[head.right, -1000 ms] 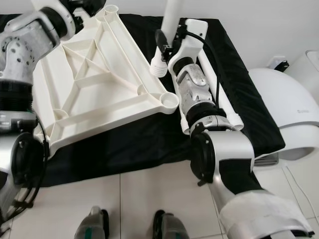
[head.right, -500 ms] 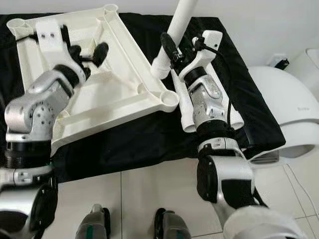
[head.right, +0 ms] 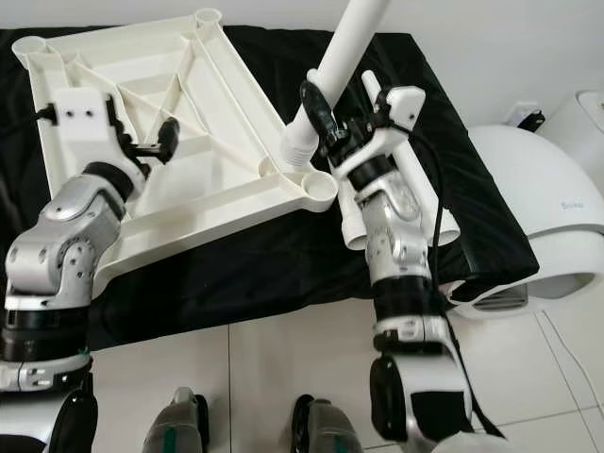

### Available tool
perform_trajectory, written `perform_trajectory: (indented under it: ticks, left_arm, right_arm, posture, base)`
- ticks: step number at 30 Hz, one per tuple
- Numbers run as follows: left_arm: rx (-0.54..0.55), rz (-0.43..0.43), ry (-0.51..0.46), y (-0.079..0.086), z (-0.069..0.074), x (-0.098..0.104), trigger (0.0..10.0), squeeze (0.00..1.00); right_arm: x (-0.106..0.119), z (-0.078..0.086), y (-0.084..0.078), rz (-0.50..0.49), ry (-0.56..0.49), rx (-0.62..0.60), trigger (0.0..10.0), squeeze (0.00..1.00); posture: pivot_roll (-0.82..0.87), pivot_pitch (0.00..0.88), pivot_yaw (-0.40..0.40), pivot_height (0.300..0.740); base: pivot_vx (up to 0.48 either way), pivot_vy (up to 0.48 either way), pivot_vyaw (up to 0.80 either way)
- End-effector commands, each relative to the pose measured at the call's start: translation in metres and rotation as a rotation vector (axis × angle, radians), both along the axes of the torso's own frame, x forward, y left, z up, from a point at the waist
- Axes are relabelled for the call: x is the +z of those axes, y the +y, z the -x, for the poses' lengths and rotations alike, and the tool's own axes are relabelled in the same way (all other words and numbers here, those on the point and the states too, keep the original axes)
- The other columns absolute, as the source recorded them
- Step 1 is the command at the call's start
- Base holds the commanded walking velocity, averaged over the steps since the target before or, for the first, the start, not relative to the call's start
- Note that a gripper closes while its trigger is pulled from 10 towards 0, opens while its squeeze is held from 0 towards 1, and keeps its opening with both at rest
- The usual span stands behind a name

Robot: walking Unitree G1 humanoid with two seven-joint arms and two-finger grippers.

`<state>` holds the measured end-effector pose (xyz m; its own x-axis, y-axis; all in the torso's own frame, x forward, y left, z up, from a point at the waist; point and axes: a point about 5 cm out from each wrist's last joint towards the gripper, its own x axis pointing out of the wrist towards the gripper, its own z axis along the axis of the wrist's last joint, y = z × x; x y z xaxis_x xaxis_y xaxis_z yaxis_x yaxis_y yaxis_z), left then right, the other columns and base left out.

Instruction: Building children table

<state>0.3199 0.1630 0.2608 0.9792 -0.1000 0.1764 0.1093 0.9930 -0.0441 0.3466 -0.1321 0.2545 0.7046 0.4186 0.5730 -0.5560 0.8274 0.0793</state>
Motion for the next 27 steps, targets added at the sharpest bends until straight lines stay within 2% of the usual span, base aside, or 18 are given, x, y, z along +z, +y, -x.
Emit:
perform_trajectory:
  ticks: [1,4,7,9,11,18,21,26,27]
  left_arm:
    - [0.053,-0.007,0.009,0.003,0.003,0.000,10.0,0.00]
    - [0.103,-0.045,-0.031,0.010,0.013,0.004,10.0,0.00]
    - [0.135,-0.056,-0.051,0.013,0.018,0.004,10.0,0.00]
    - [0.159,-0.063,-0.057,0.015,0.021,0.001,10.0,0.00]
    - [0.188,-0.064,-0.068,0.016,0.025,-0.009,10.0,0.00]
    - [0.168,-0.028,-0.102,0.016,0.032,-0.021,10.0,0.00]
    - [0.167,-0.022,-0.075,0.017,0.034,-0.028,10.0,0.00]
    - [0.183,-0.037,-0.083,0.016,0.041,-0.030,10.0,0.00]
    - [0.185,-0.062,-0.092,0.014,0.043,-0.029,10.0,0.00]
  right_arm:
    - [0.005,0.003,0.000,0.002,-0.018,-0.008,10.0,0.00]
    - [0.003,0.011,-0.001,0.000,-0.011,-0.073,10.0,0.00]
    - [0.001,0.015,-0.002,0.009,-0.013,-0.128,10.0,0.00]
    - [-0.002,0.019,-0.001,0.015,-0.011,-0.164,10.0,0.00]
    - [-0.016,0.023,0.000,0.030,0.023,-0.228,10.0,0.00]
    - [-0.035,0.027,0.000,0.067,0.098,-0.272,10.0,0.00]
    - [-0.040,0.028,-0.001,0.056,0.139,-0.308,10.0,0.00]
    - [-0.046,0.031,-0.002,0.038,0.182,-0.339,10.0,0.00]
    - [-0.046,0.031,-0.002,0.048,0.182,-0.336,10.0,0.00]
  posture:
    - [0.10,0.140,-0.060,0.740]
    - [0.10,0.131,-0.059,0.740]
    - [0.10,0.124,-0.056,0.740]
    - [0.10,0.122,-0.050,0.740]
    - [0.09,0.101,-0.038,0.740]
    - [0.09,0.088,-0.027,0.740]
    - [0.09,0.082,-0.024,0.740]
    - [0.09,0.064,-0.027,0.740]
    - [0.09,0.056,-0.027,0.740]
  base:
    - [0.000,0.000,0.00]
    - [0.000,0.000,0.00]
    - [0.000,0.000,0.00]
    - [0.000,0.000,0.00]
    - [0.000,0.000,0.00]
    - [0.000,0.000,0.00]
    - [0.000,0.000,0.00]
    - [0.000,0.000,0.00]
    - [0.000,0.000,0.00]
